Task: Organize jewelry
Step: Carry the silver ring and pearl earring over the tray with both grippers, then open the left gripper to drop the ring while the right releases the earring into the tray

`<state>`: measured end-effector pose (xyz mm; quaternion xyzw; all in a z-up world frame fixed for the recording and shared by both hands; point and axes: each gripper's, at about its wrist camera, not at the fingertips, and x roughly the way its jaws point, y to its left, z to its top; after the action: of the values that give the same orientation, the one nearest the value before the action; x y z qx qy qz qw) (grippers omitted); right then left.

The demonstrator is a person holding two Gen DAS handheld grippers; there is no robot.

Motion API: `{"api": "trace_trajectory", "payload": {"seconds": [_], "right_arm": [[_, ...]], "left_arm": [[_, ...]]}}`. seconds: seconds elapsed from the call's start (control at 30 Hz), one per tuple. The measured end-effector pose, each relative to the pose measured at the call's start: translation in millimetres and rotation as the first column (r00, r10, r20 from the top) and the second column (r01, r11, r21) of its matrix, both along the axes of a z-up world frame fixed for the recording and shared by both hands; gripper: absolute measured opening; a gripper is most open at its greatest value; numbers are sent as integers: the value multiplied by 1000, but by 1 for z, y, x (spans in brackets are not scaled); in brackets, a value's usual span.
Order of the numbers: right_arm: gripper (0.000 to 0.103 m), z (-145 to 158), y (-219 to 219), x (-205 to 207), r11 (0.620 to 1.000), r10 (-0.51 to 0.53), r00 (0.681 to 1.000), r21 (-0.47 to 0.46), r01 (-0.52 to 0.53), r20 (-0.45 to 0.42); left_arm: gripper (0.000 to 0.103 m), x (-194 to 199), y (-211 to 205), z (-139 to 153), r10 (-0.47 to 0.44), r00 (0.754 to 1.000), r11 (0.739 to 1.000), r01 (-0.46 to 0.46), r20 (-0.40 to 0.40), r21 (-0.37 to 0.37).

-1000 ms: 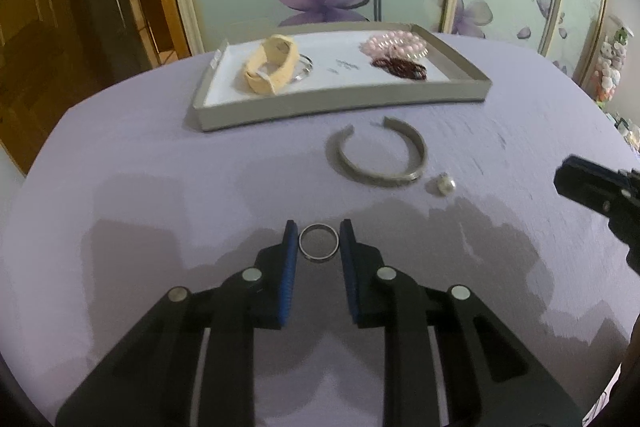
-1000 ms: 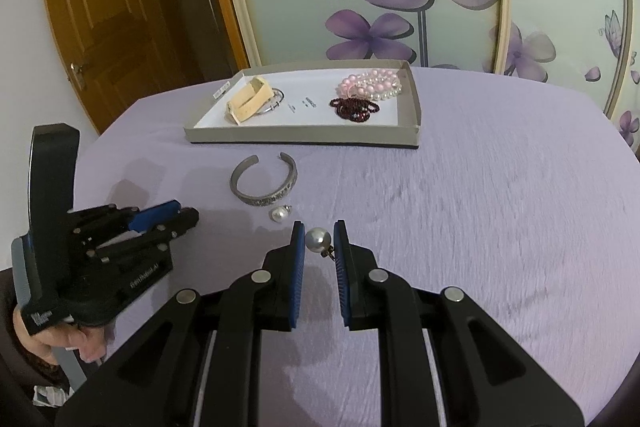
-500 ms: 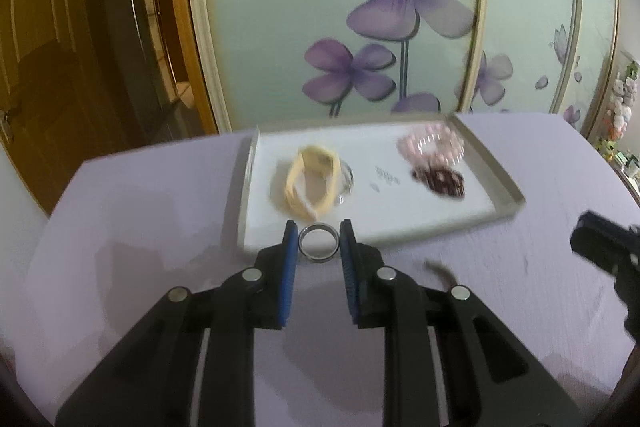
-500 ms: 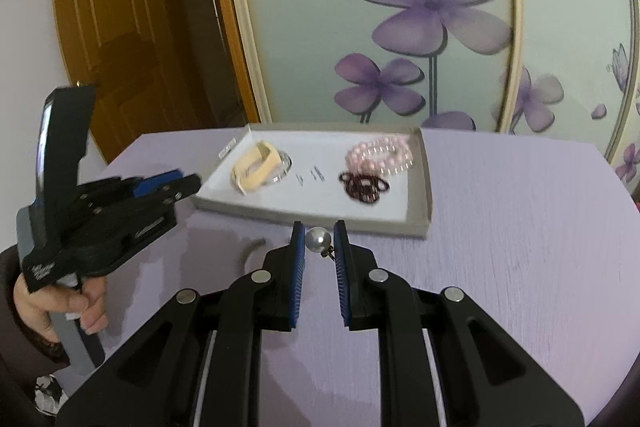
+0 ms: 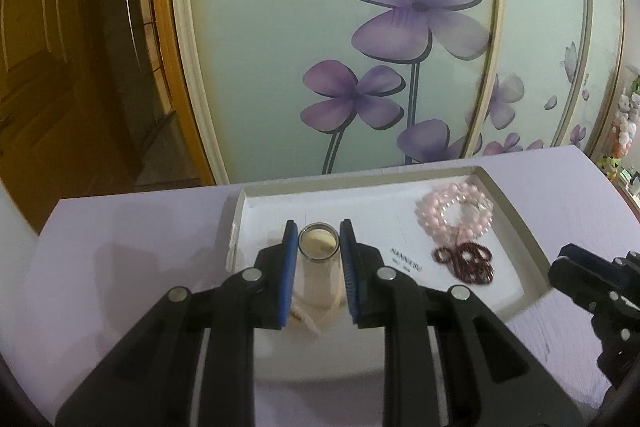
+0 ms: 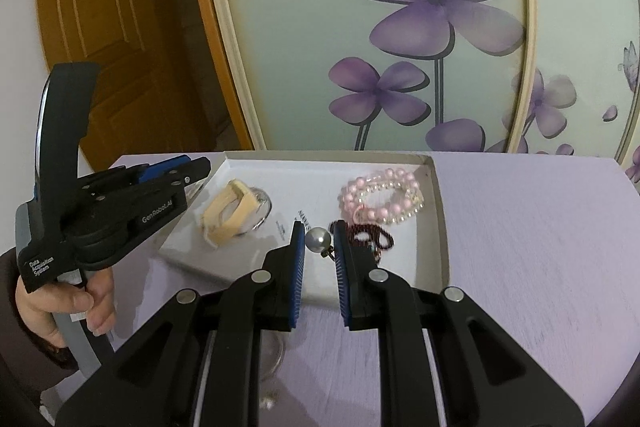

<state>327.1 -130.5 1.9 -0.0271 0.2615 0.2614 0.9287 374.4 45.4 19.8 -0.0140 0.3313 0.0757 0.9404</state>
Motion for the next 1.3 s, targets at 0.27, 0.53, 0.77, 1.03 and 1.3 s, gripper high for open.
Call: {"api": "trace_trajectory", "payload": {"seconds": [0.27,0.53,0.77,1.03,1.3], "right_arm": [[15,-6,11,42,1000,-21,1000,7,21,-22],[15,-16,16,63,999,-42,998,8,43,-44],[15,-21,17,62,999,-35,999,-14,35,-41],[15,-24,18,65,999,-43,998,-21,42,-50],[25,-24,17,69,999,-52,997,-16,51,-64]], "left_arm": [[21,20,9,-12,16,1000,1000,-16,-24,-7],[21,30,13,-16,18,999,1000,-18,-26,-6],[22,37,15,-19,23,999,1000,-24,-28,-6],[22,42,17,-24,35,999,999,-36,-38,-16],[23,46,19,-27,49,998,999,-49,-46,-19]]}}
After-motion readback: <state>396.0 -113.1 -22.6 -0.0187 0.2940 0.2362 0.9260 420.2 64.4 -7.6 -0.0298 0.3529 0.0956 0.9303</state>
